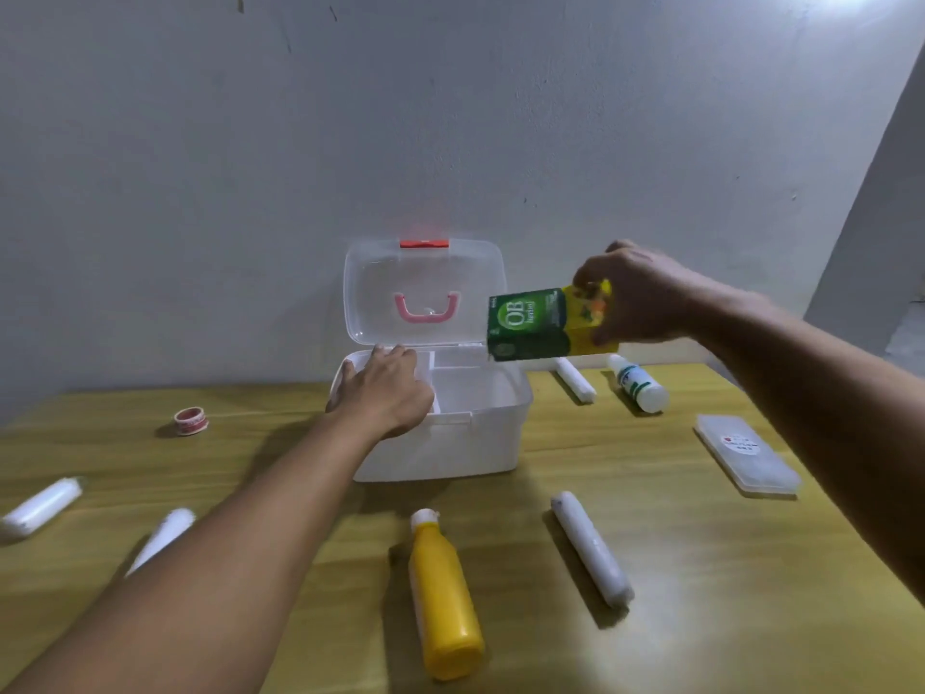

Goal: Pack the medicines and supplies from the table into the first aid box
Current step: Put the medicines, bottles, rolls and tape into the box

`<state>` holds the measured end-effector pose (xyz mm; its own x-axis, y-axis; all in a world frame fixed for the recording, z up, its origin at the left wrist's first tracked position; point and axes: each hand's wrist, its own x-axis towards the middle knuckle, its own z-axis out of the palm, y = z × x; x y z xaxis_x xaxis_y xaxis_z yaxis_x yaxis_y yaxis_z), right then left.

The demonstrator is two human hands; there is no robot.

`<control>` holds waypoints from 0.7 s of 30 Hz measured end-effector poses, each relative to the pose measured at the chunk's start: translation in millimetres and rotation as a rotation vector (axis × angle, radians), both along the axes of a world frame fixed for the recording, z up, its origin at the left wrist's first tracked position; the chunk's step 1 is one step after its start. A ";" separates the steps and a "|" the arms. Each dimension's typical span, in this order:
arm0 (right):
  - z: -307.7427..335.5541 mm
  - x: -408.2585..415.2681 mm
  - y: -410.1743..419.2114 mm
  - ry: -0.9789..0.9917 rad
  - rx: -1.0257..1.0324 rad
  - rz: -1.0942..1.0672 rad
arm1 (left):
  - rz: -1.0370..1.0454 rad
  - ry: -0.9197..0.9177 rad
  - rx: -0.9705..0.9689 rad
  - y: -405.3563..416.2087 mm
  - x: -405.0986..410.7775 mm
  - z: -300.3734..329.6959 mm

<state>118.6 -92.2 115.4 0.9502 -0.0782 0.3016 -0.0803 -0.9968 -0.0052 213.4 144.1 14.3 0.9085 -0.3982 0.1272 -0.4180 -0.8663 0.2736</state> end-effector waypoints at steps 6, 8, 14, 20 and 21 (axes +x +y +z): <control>-11.2 49.7 56.4 0.203 -0.156 0.071 | 0.014 0.019 -0.022 -0.9 -3.1 1.7; -21.0 62.5 68.6 0.259 -0.121 0.091 | 0.003 0.020 -0.018 -0.7 0.2 -0.2; -51.5 87.2 85.8 0.338 -0.126 0.130 | -0.024 -0.014 -0.002 0.0 1.5 -2.0; -89.7 106.8 81.6 0.358 -0.198 0.173 | -0.042 -0.016 0.048 0.6 3.0 -3.3; -91.8 106.3 81.3 0.347 -0.180 0.181 | -0.046 -0.024 0.054 1.1 3.6 -3.6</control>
<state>225.0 -10.9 23.6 0.9913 0.1243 -0.0443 0.1300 -0.9774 0.1665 217.0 145.3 10.8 0.8859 -0.4466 0.1256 -0.4638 -0.8591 0.2163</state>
